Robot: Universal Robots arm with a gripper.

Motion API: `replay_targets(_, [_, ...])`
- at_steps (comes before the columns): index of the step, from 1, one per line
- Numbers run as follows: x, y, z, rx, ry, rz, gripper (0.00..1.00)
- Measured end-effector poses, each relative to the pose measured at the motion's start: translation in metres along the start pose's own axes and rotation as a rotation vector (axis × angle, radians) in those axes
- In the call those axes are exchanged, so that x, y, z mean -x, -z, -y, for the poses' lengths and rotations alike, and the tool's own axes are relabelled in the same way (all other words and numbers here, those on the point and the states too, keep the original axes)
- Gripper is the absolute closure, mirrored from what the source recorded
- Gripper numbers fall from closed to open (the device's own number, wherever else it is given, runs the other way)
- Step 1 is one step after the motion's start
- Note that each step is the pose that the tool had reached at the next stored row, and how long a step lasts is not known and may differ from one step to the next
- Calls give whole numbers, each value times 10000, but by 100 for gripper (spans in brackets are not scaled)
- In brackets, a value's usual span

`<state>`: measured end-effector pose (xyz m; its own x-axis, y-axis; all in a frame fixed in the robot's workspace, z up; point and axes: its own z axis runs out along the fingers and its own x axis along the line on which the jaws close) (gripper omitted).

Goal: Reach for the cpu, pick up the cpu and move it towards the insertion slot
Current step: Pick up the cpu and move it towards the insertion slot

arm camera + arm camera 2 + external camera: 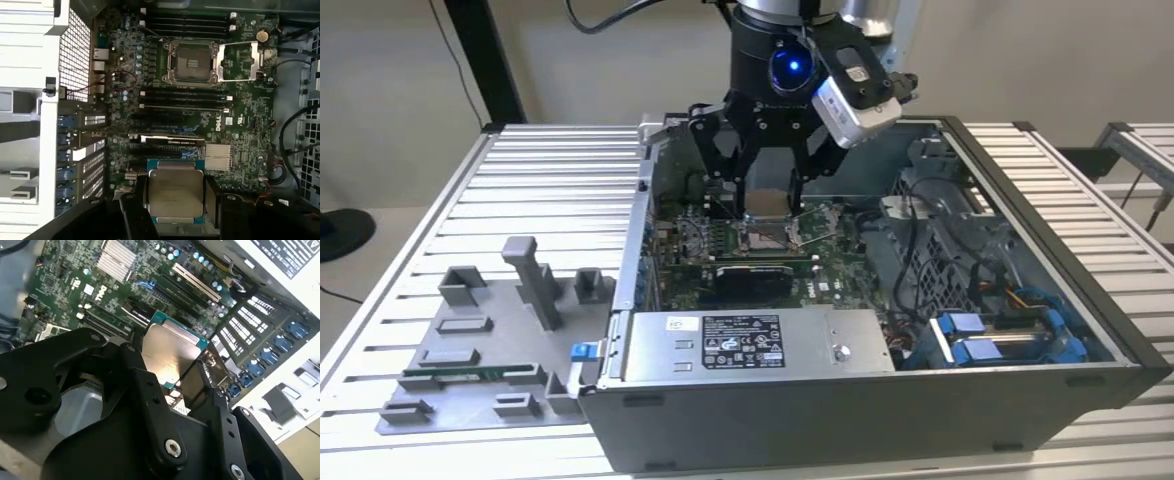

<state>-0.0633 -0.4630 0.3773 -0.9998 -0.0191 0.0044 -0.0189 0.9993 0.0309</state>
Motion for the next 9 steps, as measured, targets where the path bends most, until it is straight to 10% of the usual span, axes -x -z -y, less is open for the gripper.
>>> replay_targets(9, [381, 3, 8, -1, -1, -1, 100])
